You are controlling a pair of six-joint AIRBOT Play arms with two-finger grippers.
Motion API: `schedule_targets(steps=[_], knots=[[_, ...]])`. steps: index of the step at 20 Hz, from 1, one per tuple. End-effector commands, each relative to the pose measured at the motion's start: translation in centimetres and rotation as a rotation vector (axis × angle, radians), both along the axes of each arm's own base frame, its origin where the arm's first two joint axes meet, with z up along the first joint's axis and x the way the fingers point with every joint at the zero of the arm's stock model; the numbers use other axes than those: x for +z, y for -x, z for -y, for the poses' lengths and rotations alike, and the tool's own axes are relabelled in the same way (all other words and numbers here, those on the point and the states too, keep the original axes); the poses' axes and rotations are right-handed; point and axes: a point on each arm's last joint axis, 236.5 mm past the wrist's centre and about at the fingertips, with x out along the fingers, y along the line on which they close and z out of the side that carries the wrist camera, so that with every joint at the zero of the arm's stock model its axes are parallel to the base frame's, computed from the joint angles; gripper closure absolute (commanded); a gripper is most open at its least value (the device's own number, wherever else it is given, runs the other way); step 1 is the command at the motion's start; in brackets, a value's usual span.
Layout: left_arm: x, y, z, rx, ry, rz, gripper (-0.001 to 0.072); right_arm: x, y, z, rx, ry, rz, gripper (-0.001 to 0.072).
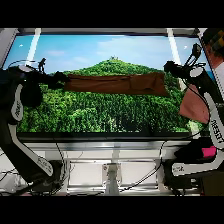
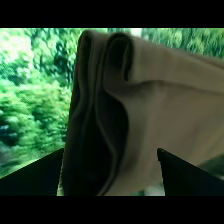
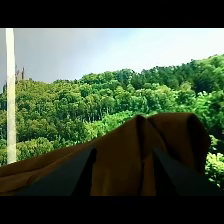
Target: Fold the clothes and pants, and hang the long-sleeved shirts on hangers.
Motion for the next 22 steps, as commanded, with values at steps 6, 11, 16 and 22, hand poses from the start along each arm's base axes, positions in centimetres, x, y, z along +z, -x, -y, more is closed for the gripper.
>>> schedule_targets(steps=[6, 11, 16, 22], knots=[[-1.6, 0.7, 3.5, -0.179, 0.003, 0.06, 0.0355, -0.4, 0.5, -0.6, 0.021, -0.014, -0.029, 0.0301], [-1.2, 0.7, 5.4, -0.24, -0.006, 0.089, 0.0689, -0.2, 1.4, -1.4, 0.055, -0.026, -0.057, 0.0303], [3.5, 1.9, 3.5, -0.311, -0.134, 0.099, 0.069, 2.6, 2.4, -5.3, 0.279, 0.072, -0.039, 0.0397], [12.3, 5.2, 0.9, -0.321, -0.307, 0.129, 0.069, 5.1, 2.8, -14.4, 0.441, 0.073, 0.016, 0.0696]])
